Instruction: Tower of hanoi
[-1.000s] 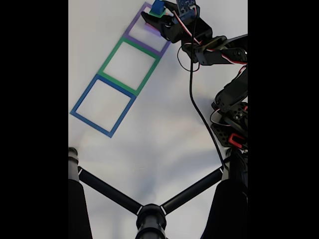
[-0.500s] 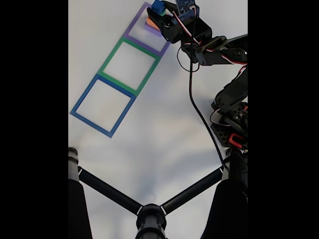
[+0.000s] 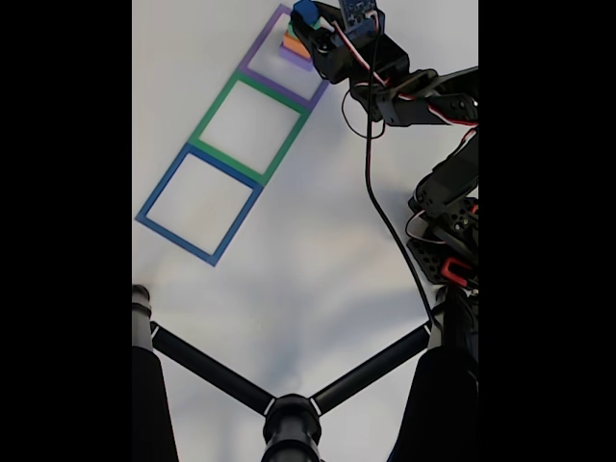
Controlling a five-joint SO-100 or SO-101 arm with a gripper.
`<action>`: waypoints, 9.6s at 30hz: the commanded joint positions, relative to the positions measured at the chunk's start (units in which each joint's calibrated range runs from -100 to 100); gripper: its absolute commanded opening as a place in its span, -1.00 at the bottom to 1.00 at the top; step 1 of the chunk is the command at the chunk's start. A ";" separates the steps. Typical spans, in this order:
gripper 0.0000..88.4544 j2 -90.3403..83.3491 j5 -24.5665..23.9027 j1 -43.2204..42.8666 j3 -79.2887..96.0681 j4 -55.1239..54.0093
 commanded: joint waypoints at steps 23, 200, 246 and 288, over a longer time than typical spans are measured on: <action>-0.89 -41.07 0.78 -6.98 -44.43 103.70; -0.26 -30.17 0.78 7.20 -4.99 40.16; -0.26 2.76 0.78 1.48 -5.90 2.93; -0.88 -16.55 0.78 -2.02 -11.72 34.34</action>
